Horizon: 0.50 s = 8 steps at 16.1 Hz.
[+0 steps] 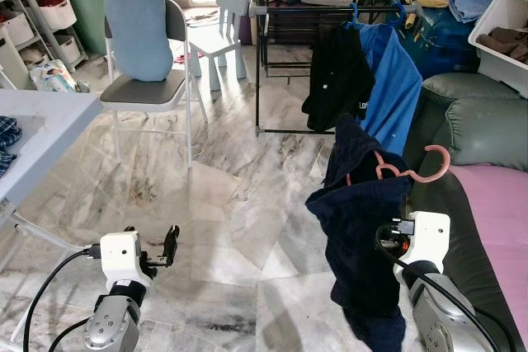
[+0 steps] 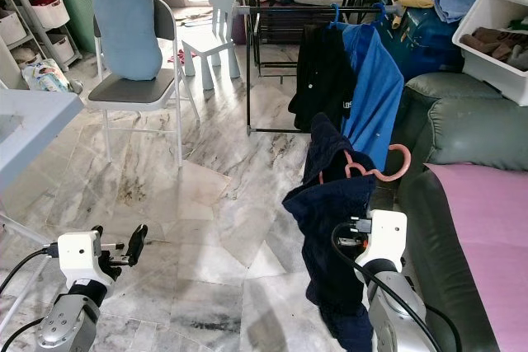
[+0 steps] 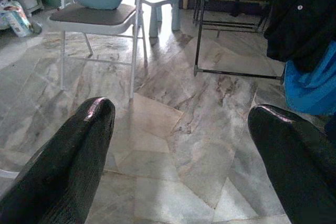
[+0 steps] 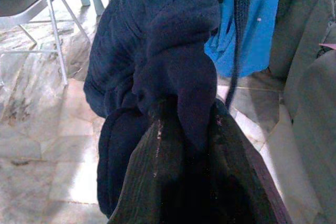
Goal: Hang hanger
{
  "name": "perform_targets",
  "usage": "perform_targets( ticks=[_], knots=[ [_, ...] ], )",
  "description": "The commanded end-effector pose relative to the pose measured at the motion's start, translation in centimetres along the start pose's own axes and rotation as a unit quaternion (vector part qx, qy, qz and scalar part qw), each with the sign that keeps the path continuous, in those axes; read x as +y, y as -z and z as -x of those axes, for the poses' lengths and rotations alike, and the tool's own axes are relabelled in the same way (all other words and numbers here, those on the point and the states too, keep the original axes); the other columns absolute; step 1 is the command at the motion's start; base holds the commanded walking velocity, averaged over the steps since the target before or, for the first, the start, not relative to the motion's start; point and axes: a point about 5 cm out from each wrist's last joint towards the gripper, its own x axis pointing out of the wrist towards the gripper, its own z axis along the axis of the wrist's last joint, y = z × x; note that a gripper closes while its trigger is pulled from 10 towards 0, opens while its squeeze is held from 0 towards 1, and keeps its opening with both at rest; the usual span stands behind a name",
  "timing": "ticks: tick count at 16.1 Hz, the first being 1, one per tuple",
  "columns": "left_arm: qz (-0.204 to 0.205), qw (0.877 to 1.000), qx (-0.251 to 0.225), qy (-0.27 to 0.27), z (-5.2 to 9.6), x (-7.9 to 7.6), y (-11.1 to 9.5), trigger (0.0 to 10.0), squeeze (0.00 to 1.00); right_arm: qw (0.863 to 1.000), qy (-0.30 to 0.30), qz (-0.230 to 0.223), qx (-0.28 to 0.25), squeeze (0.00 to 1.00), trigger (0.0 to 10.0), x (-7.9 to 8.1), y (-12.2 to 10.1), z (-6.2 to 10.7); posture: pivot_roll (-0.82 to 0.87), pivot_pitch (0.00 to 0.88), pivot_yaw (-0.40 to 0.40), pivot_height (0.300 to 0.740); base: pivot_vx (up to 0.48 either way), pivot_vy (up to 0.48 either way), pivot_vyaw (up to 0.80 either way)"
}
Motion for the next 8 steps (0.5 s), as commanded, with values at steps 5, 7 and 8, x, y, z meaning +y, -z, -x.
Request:
perform_targets(
  ticks=[5,7,8],
  knots=[
    [0.010,1.000,-0.022,0.006,0.2,-0.1,-0.5,10.0,0.00,0.999,-0.005,-0.001,-0.042,0.00,10.0,0.4,-1.8,-0.3,-0.15,0.000,0.022,0.740,0.000,0.000,0.00],
    [0.009,1.000,-0.012,0.010,0.8,0.0,0.3,10.0,0.00,0.999,-0.003,0.003,-0.038,0.00,10.0,0.1,-1.6,-0.3,-0.15,0.000,0.018,0.740,0.000,0.000,0.00],
    [0.009,1.000,-0.008,0.011,0.9,0.1,0.5,10.0,0.00,0.999,-0.002,0.005,-0.035,0.00,10.0,0.1,-1.5,-0.2,-0.15,0.000,0.018,0.740,0.000,0.000,0.00]
  ],
)
